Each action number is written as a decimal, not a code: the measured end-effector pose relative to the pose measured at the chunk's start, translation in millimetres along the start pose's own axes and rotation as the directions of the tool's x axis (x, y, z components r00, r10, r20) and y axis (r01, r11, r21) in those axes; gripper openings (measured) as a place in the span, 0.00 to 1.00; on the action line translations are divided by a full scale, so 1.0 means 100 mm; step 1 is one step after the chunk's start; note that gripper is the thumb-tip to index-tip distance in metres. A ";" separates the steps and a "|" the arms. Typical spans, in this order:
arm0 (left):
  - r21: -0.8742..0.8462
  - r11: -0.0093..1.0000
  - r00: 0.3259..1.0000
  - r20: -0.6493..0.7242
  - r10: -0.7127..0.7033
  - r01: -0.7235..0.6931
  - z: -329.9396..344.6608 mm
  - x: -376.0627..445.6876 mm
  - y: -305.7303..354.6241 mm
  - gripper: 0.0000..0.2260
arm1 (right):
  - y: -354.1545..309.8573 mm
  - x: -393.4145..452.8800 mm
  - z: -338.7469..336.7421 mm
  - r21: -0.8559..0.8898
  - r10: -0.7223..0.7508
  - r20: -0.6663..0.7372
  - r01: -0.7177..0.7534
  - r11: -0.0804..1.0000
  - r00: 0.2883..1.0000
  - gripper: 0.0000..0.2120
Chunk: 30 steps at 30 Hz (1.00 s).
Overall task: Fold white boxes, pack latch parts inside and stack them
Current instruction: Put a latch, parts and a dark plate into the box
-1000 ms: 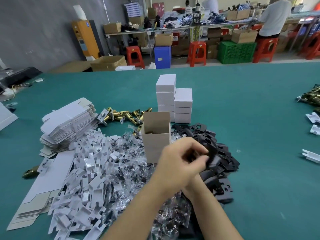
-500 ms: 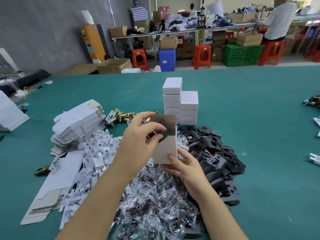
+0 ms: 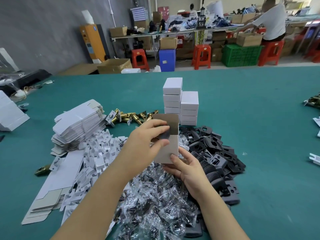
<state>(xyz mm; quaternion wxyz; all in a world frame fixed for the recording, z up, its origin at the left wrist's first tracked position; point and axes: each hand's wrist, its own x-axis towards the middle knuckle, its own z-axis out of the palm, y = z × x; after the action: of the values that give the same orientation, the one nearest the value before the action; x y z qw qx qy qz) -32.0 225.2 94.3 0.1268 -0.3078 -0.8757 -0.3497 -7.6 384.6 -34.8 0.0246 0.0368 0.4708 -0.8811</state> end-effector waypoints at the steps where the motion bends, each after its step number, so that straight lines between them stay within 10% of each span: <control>1: 0.000 1.000 0.999 0.045 -0.001 0.001 -0.02 -0.01 0.00 0.18 | 0.00 0.00 0.00 0.008 0.002 -0.001 -0.002 1.000 1.000 0.26; 12: 0.173 0.980 0.985 -0.120 0.123 -0.101 -0.14 0.10 0.00 0.07 | 0.00 0.01 -0.01 0.002 -0.001 0.018 0.001 1.000 1.000 0.24; 30: 0.377 0.923 0.966 0.200 -0.165 0.080 -0.13 0.36 0.13 0.06 | 0.00 0.00 -0.03 -0.018 0.007 0.045 -0.006 1.000 0.999 0.23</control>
<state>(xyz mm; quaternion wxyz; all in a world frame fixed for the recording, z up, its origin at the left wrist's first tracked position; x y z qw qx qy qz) -51.8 239.9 127.0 0.0583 -0.2610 -0.9518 -0.1504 -7.9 386.7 -36.5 0.0382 0.0184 0.4779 -0.8774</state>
